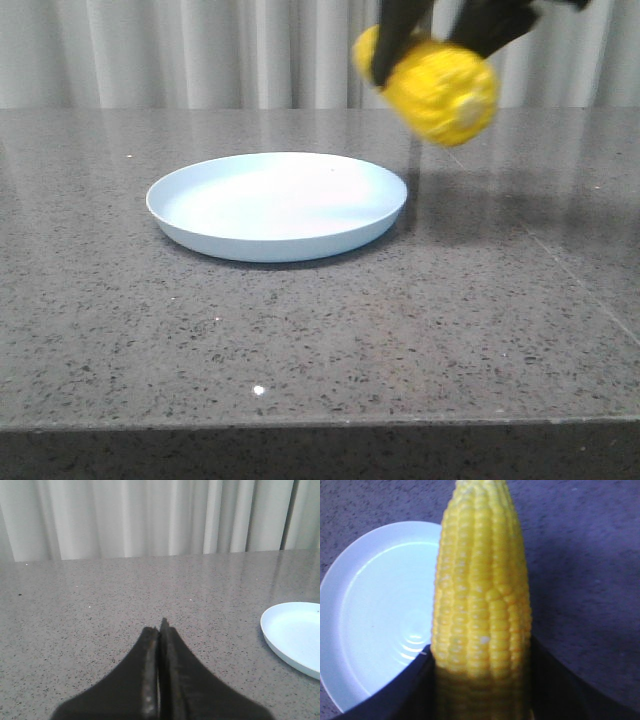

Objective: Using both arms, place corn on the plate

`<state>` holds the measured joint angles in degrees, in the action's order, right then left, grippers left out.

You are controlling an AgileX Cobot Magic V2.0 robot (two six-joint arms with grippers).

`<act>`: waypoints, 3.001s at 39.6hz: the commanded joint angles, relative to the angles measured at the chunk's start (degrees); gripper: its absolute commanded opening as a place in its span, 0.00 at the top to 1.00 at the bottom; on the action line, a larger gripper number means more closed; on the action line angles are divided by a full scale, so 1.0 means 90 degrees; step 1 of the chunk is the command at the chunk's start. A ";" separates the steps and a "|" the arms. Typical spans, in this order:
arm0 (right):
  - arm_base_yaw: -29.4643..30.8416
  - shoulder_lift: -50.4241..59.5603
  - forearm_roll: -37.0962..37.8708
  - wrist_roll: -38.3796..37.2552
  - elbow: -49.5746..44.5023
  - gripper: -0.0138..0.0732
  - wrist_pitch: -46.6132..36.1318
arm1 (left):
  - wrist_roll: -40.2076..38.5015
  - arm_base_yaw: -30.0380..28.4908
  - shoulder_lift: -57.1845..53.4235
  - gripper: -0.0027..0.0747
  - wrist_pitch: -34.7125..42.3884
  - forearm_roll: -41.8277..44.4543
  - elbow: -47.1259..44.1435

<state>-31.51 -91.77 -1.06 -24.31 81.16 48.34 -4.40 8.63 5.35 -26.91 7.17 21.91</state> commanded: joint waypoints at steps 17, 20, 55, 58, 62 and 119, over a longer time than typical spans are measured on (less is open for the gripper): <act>-0.0442 -0.0894 -0.0128 -0.1240 0.0475 0.79 -0.1047 | -0.0005 0.0037 0.0065 0.99 0.0499 0.0018 0.0167; -0.0442 -0.0894 -0.0161 -0.1240 0.0475 0.76 -0.1068 | -0.0005 0.0037 0.0065 0.99 0.0499 0.0018 0.0167; 0.0395 0.0106 -0.0232 -0.0500 0.0740 0.34 -0.0519 | -0.0005 0.0037 0.0065 0.99 0.0499 0.0018 0.0167; 0.0722 0.0248 -0.0232 -0.0213 0.0740 0.49 -0.0241 | -0.0005 0.0037 0.0065 0.99 0.0499 0.0018 0.0167; 0.1108 0.0377 -0.0232 0.0355 0.0740 0.69 0.0014 | -0.0005 0.0037 0.0065 0.99 0.0499 0.0018 0.0167; 0.2455 0.8755 0.0813 0.1728 -0.6917 0.98 -0.3674 | -0.0005 0.0037 0.0065 0.99 0.0499 0.0018 0.0167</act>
<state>-9.55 -15.22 4.89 -9.19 18.27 20.62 -4.40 8.63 5.35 -26.91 7.17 21.91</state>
